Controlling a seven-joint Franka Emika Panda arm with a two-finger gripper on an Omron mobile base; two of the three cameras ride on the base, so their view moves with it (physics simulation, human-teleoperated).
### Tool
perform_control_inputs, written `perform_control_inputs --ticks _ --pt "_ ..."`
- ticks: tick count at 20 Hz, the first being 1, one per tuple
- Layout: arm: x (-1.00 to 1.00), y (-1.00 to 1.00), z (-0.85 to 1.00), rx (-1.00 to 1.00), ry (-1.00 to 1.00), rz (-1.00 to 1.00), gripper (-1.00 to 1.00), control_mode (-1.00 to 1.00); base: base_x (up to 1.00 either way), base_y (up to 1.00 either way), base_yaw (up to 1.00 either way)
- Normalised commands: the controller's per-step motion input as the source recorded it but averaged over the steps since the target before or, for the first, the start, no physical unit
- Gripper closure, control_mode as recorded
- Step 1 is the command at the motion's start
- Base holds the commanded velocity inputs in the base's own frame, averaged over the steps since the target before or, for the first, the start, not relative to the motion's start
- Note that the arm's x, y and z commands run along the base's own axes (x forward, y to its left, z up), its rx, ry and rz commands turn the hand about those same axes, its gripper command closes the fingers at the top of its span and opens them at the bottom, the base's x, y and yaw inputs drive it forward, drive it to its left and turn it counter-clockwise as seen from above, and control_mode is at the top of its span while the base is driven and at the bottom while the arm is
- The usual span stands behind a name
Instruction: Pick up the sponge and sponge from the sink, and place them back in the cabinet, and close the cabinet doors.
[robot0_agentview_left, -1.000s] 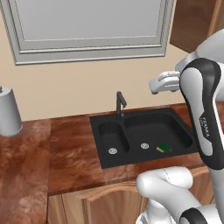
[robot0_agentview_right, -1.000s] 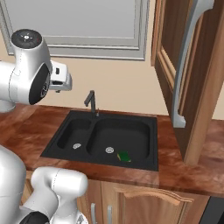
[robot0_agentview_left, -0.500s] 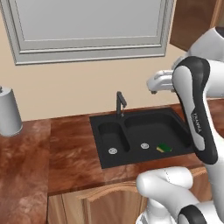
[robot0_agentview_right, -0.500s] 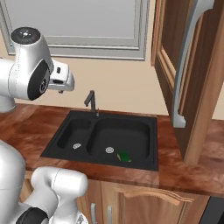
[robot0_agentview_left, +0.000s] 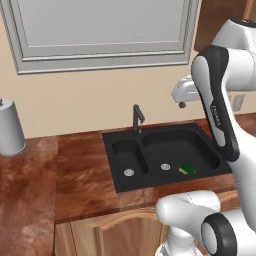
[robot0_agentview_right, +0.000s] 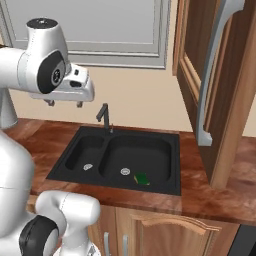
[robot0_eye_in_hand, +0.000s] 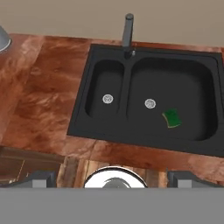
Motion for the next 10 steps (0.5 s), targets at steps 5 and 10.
perform_control_inputs --ticks 5,10 --pt "-0.05 -0.48 -0.1 0.0 0.11 0.06 -1.0 -1.0 0.0 0.0 0.0" --pt "-0.02 -0.42 -0.27 0.0 0.03 0.1 -1.0 -1.0 0.0 0.0 0.0"
